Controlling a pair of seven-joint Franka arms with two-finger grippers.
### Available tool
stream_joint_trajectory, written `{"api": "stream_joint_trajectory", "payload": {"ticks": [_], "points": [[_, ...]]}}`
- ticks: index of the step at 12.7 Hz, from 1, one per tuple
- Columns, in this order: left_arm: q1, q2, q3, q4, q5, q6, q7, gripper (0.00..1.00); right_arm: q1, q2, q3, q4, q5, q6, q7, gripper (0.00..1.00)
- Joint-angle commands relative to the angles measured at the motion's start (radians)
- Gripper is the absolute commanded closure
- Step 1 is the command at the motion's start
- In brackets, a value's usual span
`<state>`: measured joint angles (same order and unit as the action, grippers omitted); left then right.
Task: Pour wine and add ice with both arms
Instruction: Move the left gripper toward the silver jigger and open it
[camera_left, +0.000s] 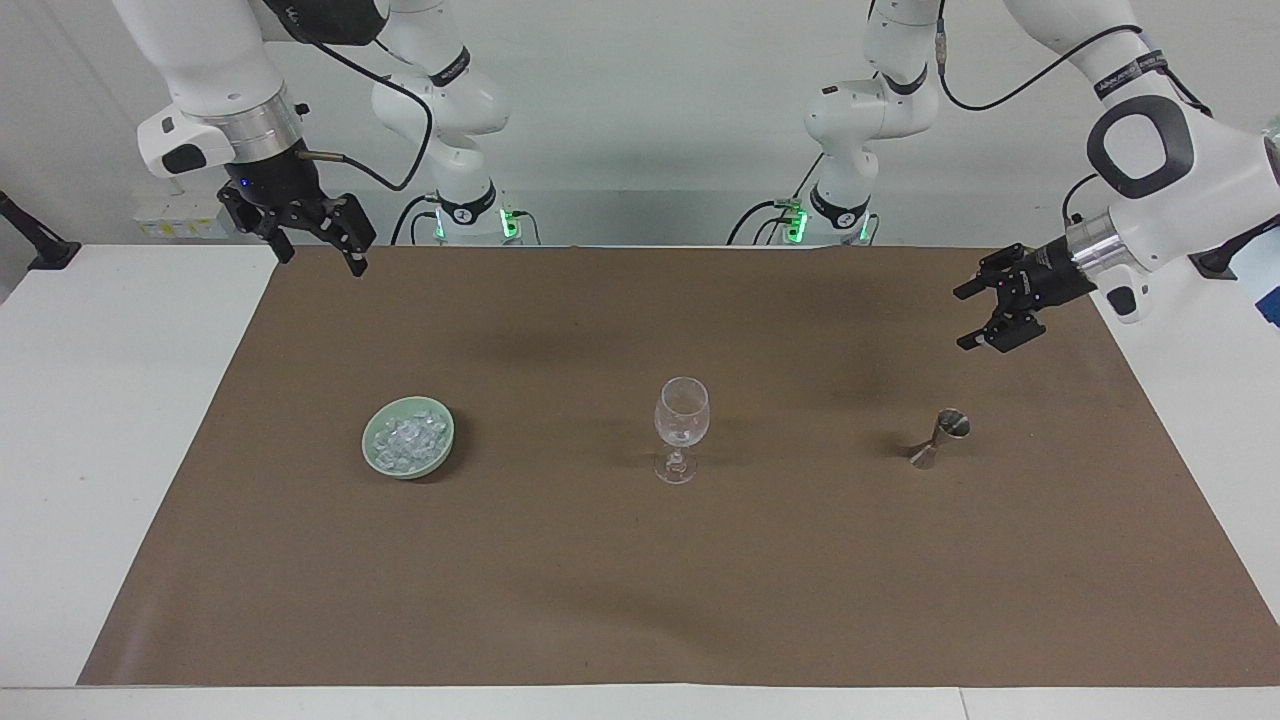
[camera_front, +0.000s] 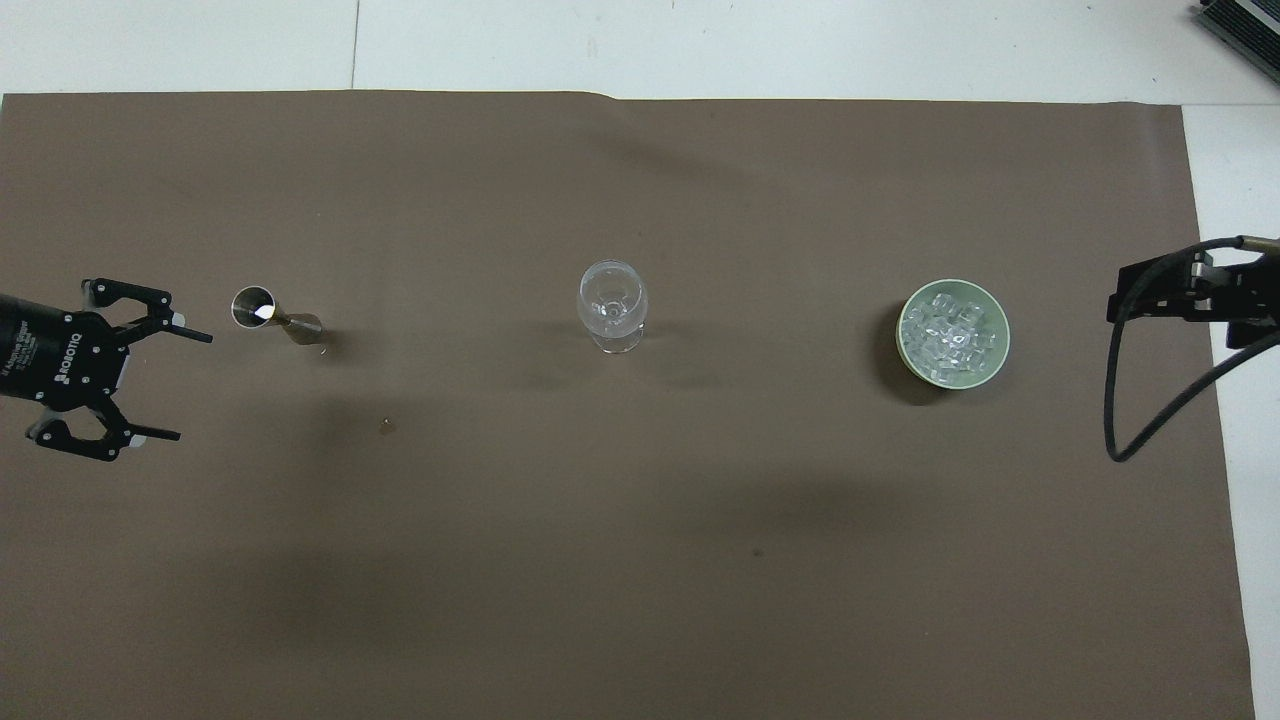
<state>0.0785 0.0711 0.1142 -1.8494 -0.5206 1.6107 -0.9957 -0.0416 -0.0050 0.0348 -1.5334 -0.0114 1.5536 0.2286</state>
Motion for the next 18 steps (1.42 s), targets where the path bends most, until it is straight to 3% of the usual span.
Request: {"api": "stream_joint_trajectory", "payload": {"ticks": [1, 10, 12, 15, 18], "points": [[0.006, 0.048, 0.010, -0.005, -0.042, 0.009, -0.018, 0.00, -0.012, -0.015, 0.005, -0.020, 0.004, 0.006, -0.002, 0.00], [0.098, 0.096, 0.047, -0.013, -0.239, 0.064, -0.023, 0.00, -0.011, -0.015, 0.008, -0.019, 0.010, 0.008, -0.003, 0.00], [0.185, 0.171, 0.048, 0.007, -0.300, 0.046, -0.024, 0.00, -0.011, -0.013, 0.011, -0.019, 0.010, 0.017, -0.003, 0.00], [0.178, 0.219, 0.047, 0.045, -0.326, 0.067, -0.032, 0.00, -0.011, -0.013, 0.011, -0.019, 0.010, 0.019, -0.005, 0.00], [0.181, 0.324, 0.045, 0.056, -0.421, 0.081, -0.031, 0.00, -0.012, -0.013, 0.011, -0.019, 0.010, 0.019, -0.003, 0.00]]}}
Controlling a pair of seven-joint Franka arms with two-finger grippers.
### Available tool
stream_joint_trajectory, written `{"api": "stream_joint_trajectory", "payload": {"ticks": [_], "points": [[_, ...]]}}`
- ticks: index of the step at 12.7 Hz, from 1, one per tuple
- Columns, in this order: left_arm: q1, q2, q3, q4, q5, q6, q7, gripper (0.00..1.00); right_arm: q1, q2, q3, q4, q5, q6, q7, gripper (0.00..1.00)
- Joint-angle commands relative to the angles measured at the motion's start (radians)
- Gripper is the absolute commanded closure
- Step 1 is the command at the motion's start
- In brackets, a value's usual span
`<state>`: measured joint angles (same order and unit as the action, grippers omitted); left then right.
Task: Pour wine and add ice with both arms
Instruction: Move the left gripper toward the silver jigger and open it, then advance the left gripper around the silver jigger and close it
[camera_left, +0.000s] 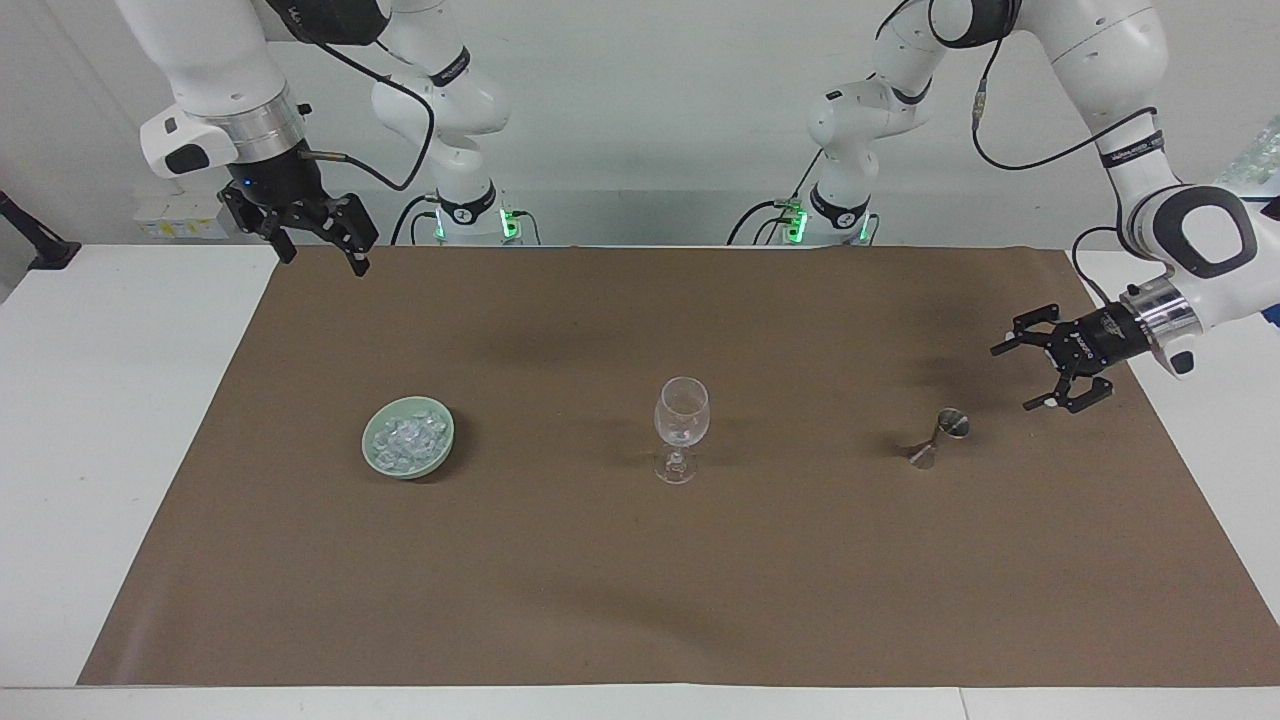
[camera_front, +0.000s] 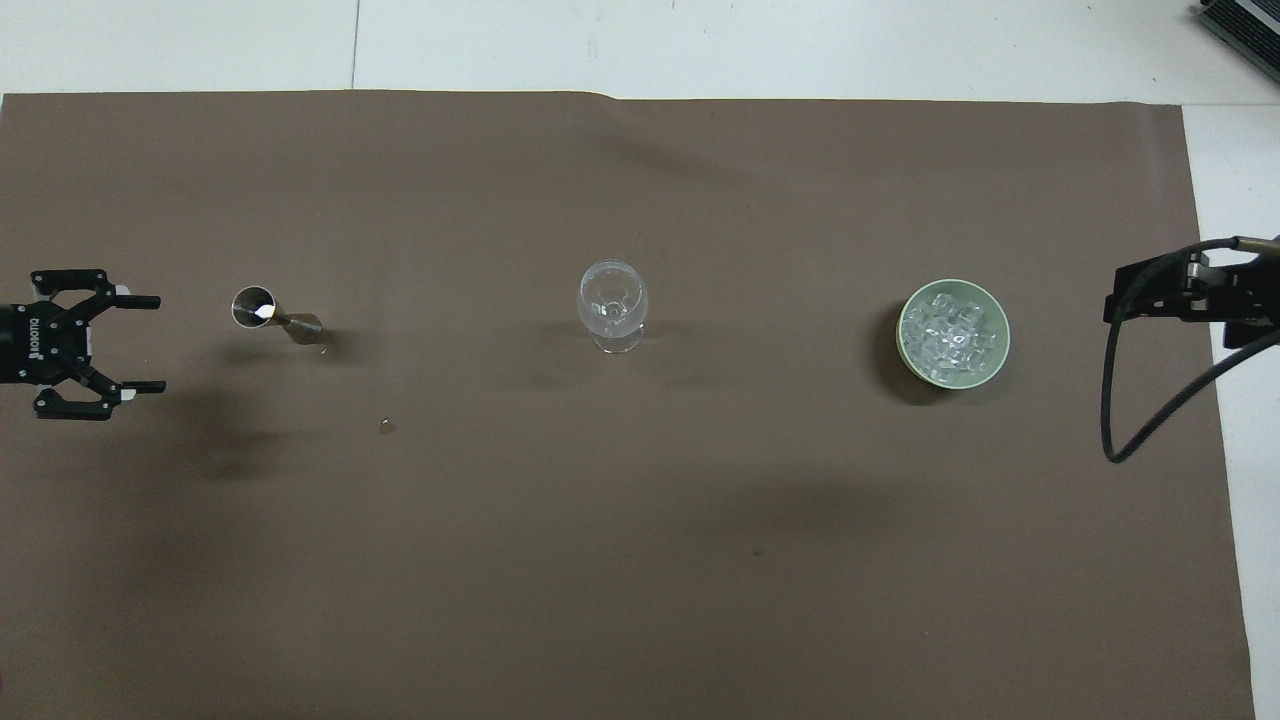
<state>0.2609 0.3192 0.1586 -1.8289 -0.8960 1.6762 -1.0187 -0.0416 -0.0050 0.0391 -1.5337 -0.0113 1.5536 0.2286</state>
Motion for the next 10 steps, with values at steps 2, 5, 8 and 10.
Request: {"api": "stream_joint_trajectory", "payload": {"ticks": [2, 5, 8, 10], "points": [[-0.006, 0.093, -0.007, 0.028, -0.089, 0.054, -0.009, 0.00, -0.012, -0.013, 0.005, -0.019, 0.010, 0.017, -0.003, 0.00], [-0.011, 0.113, -0.033, 0.027, -0.087, 0.054, 0.008, 0.00, -0.012, -0.015, 0.005, -0.020, 0.010, 0.019, -0.003, 0.00], [-0.002, 0.145, -0.040, 0.001, -0.158, 0.030, 0.161, 0.00, -0.012, -0.015, 0.005, -0.020, 0.010, 0.016, -0.005, 0.00], [-0.002, 0.150, -0.054, 0.000, -0.170, 0.031, 0.183, 0.00, -0.012, -0.015, 0.005, -0.020, 0.010, 0.016, -0.005, 0.00]]}}
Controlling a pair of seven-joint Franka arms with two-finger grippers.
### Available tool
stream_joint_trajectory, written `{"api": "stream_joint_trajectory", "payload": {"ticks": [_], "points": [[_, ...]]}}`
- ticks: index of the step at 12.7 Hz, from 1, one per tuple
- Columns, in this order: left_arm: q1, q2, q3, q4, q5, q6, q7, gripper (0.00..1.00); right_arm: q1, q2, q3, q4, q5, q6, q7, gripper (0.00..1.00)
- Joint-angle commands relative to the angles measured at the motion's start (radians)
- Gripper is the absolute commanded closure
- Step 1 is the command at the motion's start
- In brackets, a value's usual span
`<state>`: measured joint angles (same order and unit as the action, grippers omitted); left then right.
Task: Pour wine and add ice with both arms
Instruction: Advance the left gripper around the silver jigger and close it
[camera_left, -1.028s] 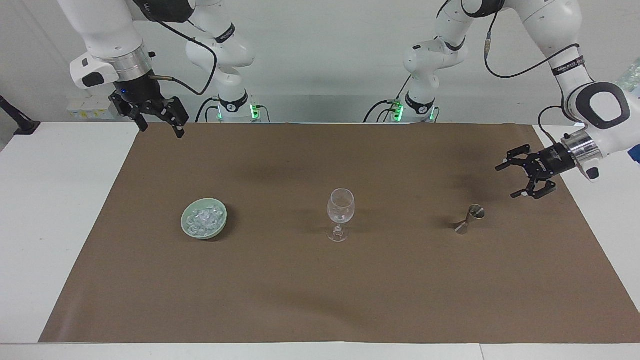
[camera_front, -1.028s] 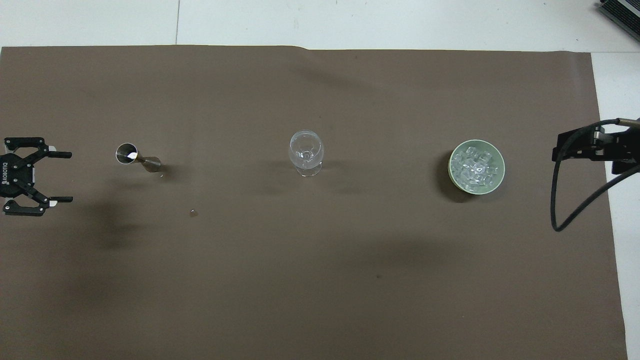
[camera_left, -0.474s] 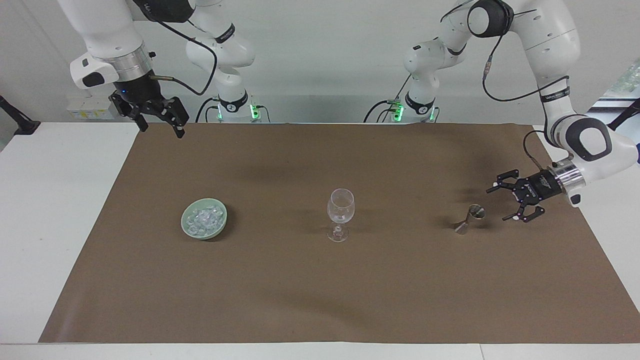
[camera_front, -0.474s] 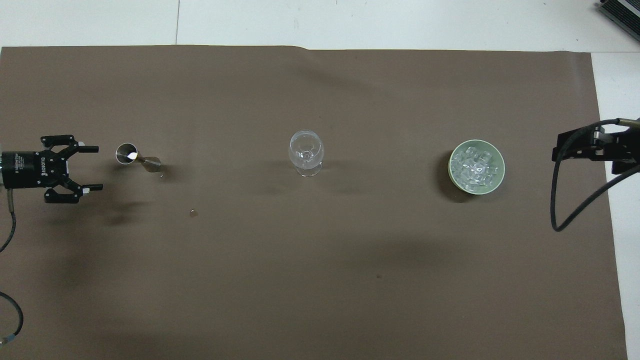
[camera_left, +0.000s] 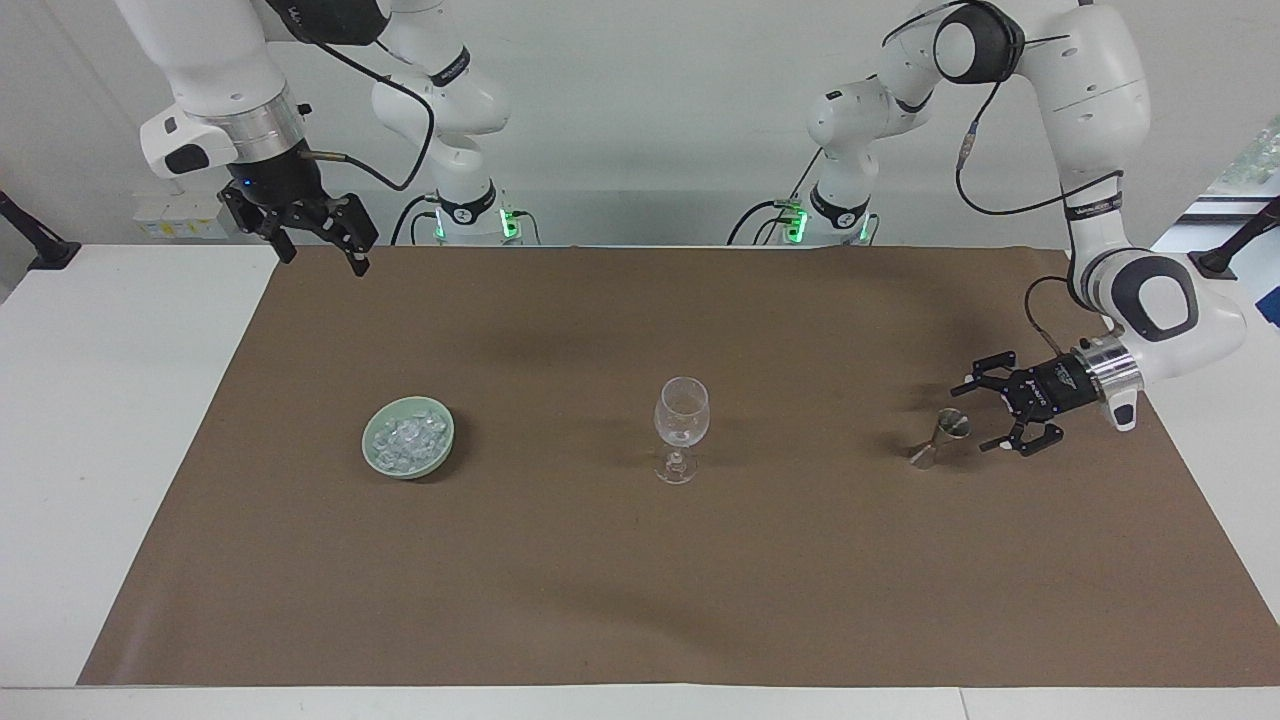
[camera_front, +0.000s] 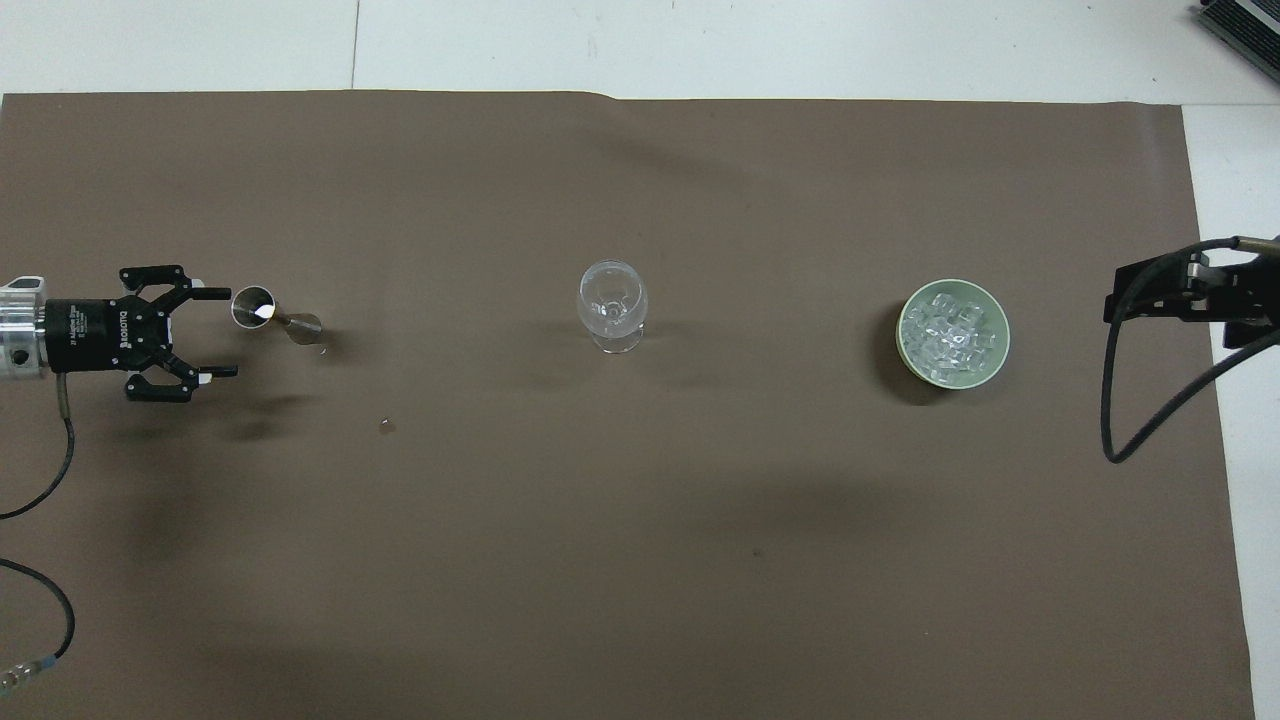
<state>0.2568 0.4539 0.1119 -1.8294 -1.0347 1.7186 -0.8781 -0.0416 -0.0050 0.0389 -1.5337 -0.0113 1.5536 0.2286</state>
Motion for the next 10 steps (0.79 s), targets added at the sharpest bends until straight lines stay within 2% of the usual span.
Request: {"api": "stream_joint_trajectory", "payload": {"ticks": [1, 10], "points": [[0.002, 0.017, -0.009, 0.001, -0.042, -0.011, 0.044, 0.00, -0.012, -0.015, 0.006, -0.020, 0.010, 0.016, -0.005, 0.00], [0.004, 0.069, -0.040, -0.014, -0.105, 0.003, 0.169, 0.00, -0.012, -0.015, 0.006, -0.022, 0.010, 0.013, -0.006, 0.00]]}}
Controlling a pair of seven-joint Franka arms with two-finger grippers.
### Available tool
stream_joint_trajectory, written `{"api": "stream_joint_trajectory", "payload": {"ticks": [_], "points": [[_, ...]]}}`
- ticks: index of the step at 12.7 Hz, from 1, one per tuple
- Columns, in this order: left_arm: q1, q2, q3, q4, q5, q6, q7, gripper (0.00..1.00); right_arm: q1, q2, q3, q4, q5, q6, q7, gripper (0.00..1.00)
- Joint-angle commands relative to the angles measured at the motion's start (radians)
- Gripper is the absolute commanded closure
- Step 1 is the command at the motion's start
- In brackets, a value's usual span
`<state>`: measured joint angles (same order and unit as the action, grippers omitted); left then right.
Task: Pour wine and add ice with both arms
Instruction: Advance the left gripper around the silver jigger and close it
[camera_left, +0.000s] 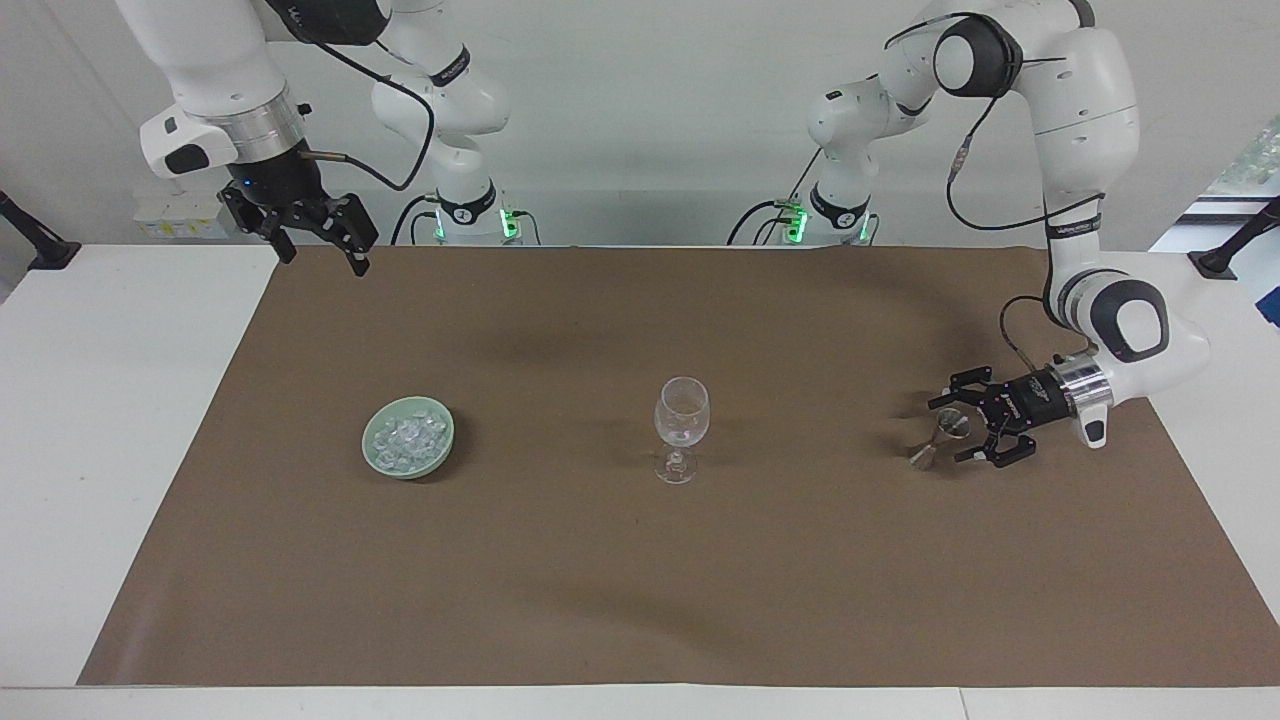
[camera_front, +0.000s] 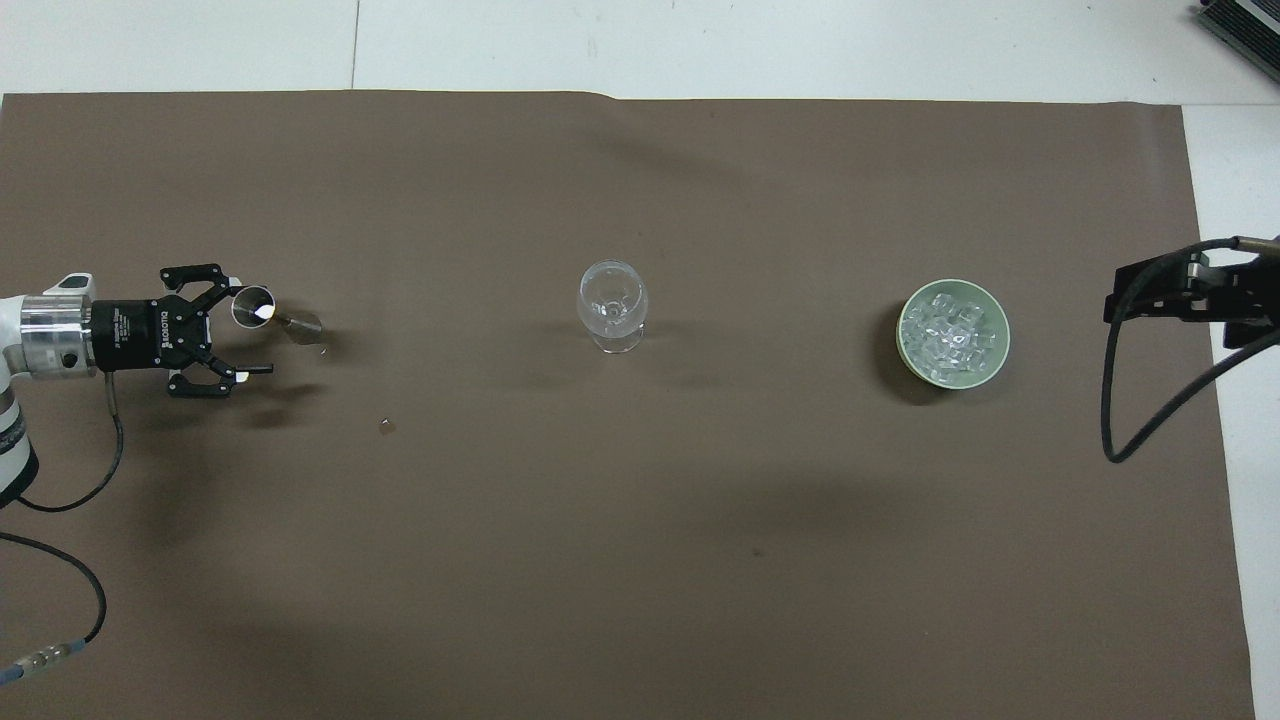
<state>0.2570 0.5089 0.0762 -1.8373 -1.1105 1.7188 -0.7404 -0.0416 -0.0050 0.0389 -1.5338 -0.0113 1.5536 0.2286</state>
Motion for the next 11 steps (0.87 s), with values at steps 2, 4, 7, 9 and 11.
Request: {"api": "stream_joint_trajectory", "payload": {"ticks": [2, 4, 7, 9, 11], "points": [[0.004, 0.013, -0.009, -0.008, -0.049, 0.004, 0.032, 0.00, -0.012, -0.015, 0.006, -0.022, 0.008, 0.013, -0.005, 0.00], [0.004, 0.014, -0.025, -0.010, -0.074, 0.016, 0.032, 0.00, -0.012, -0.015, 0.006, -0.022, 0.010, 0.010, -0.005, 0.00], [0.004, 0.013, -0.036, -0.016, -0.080, 0.024, 0.035, 0.00, -0.012, -0.016, 0.004, -0.022, 0.008, 0.008, -0.003, 0.00], [0.004, 0.013, -0.036, -0.016, -0.078, 0.024, 0.038, 0.00, -0.012, -0.016, 0.004, -0.022, 0.008, 0.008, -0.003, 0.00], [0.004, 0.013, -0.036, -0.016, -0.075, 0.024, 0.041, 0.00, -0.012, -0.016, 0.004, -0.022, 0.008, 0.008, -0.003, 0.00]]}}
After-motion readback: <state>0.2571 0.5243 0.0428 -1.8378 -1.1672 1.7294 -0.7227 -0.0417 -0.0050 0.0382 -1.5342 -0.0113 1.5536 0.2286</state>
